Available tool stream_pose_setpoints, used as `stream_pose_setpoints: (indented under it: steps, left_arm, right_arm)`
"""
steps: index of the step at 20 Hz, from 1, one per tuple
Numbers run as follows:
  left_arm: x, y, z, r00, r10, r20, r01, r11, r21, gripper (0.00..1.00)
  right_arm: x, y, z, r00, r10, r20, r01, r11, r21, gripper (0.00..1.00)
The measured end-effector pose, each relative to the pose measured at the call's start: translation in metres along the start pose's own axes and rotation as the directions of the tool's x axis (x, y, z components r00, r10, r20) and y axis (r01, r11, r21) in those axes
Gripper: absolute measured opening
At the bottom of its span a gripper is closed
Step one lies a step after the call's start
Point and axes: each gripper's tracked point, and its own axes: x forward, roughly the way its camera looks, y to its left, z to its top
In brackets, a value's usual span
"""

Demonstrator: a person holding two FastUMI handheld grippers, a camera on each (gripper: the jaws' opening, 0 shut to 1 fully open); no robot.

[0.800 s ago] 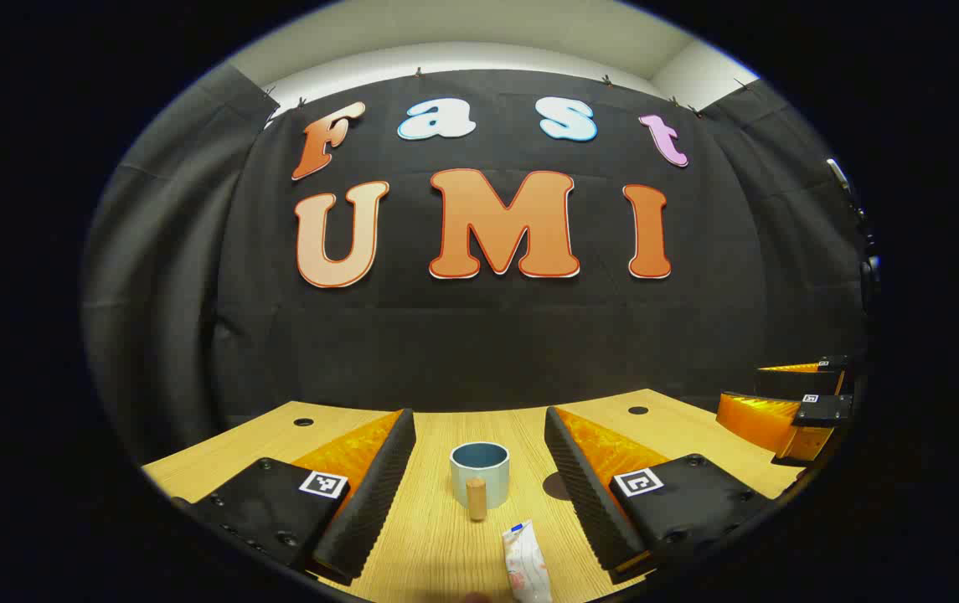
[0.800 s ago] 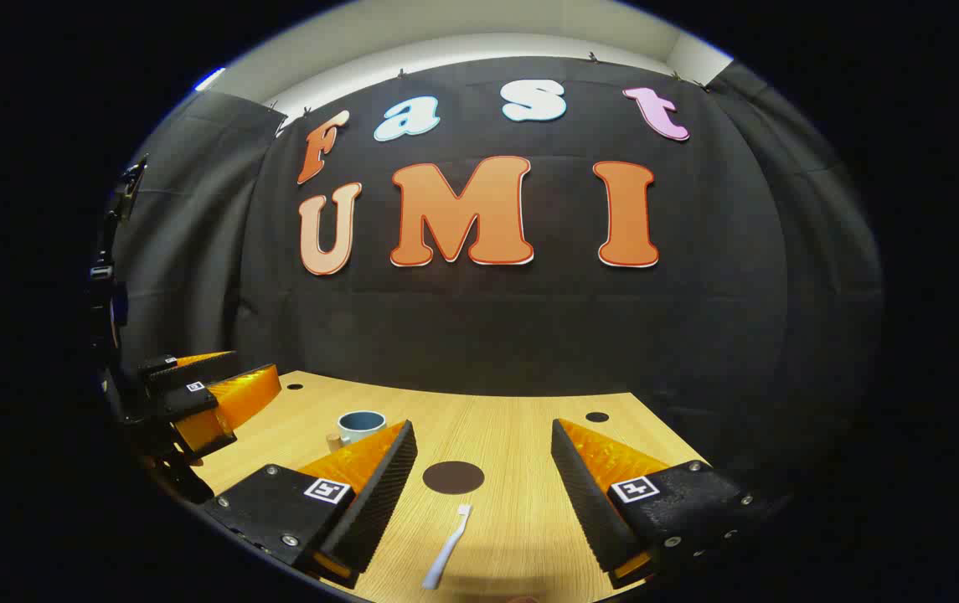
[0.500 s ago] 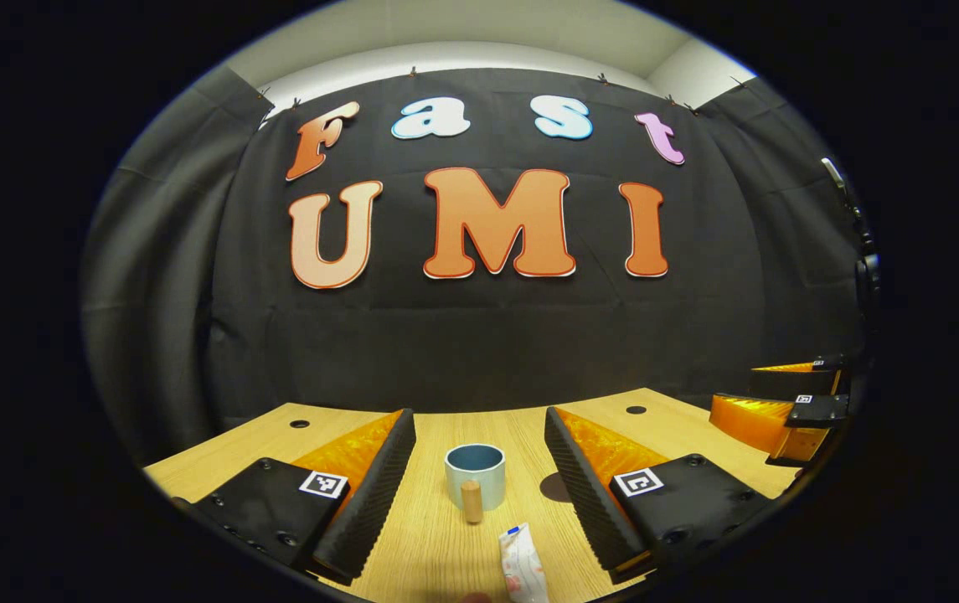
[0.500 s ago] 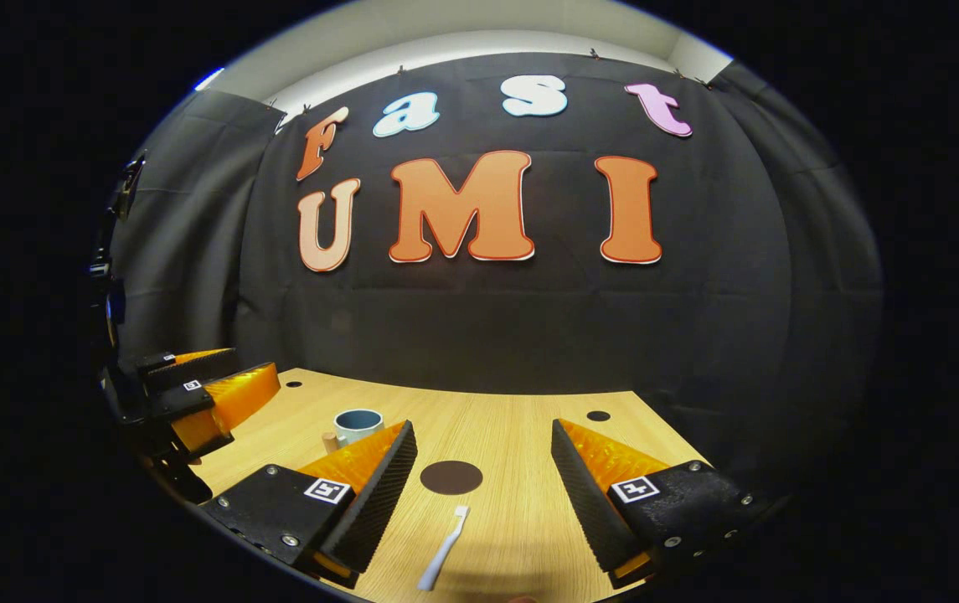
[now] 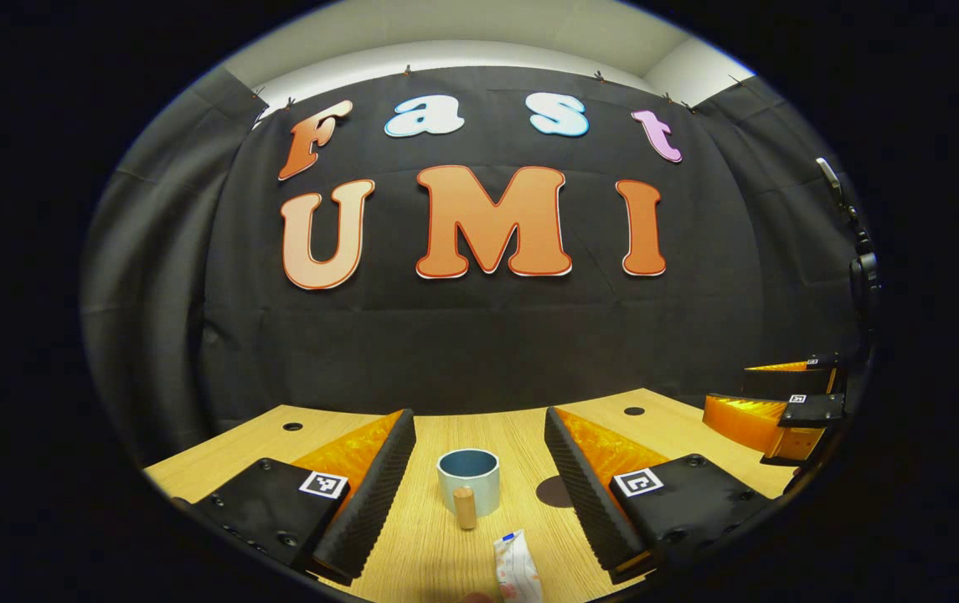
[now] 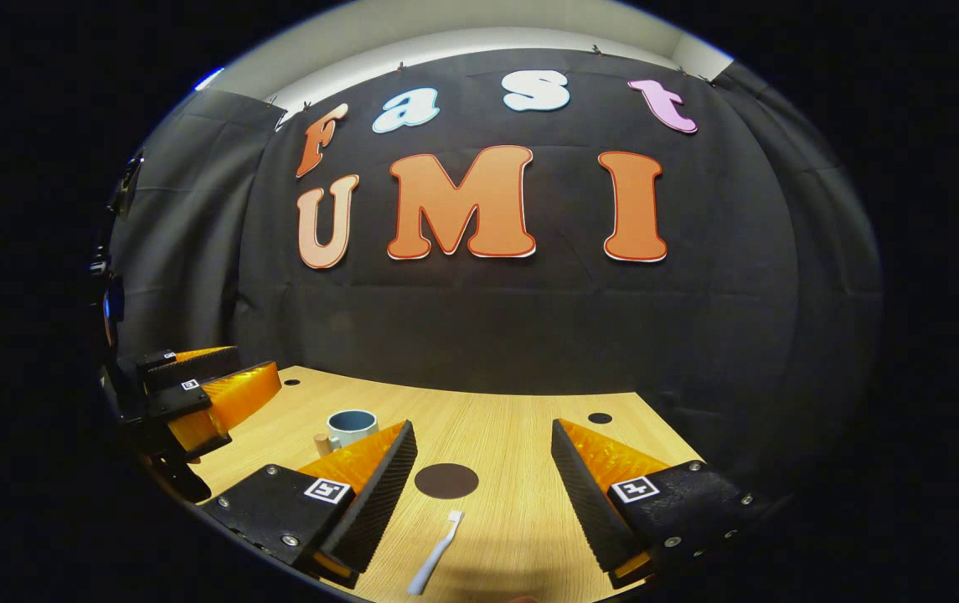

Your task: Put the toothbrush and toothpaste on the desktop into the cup, then pick up the cup and place it on the coaster on the desktop.

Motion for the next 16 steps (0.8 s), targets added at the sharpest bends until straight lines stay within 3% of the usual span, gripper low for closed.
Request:
stream_pose_setpoints:
  steps: [6,11,14,16]
  left_arm:
    - [0.009,-0.002,0.003,1.000,-0.017,-0.009,0.017,1.000,-0.013,1.00]
    - [0.015,0.001,-0.003,0.995,-0.028,-0.092,0.026,0.999,-0.029,1.00]
    - [0.020,-0.003,-0.019,0.977,-0.063,-0.205,0.050,0.996,-0.069,1.00]
    - [0.019,-0.006,-0.039,0.943,-0.087,-0.321,0.058,0.993,-0.099,1.00]
  right_arm:
    - [0.008,-0.007,0.000,1.000,-0.006,-0.017,0.006,1.000,0.003,0.97]
    - [0.006,-0.013,0.008,0.999,-0.006,-0.038,0.006,1.000,-0.020,0.97]
    - [0.004,-0.012,0.008,0.996,0.011,-0.085,-0.014,0.999,-0.034,0.97]
    - [0.003,-0.007,0.004,0.990,0.034,-0.134,-0.040,0.998,-0.043,0.97]
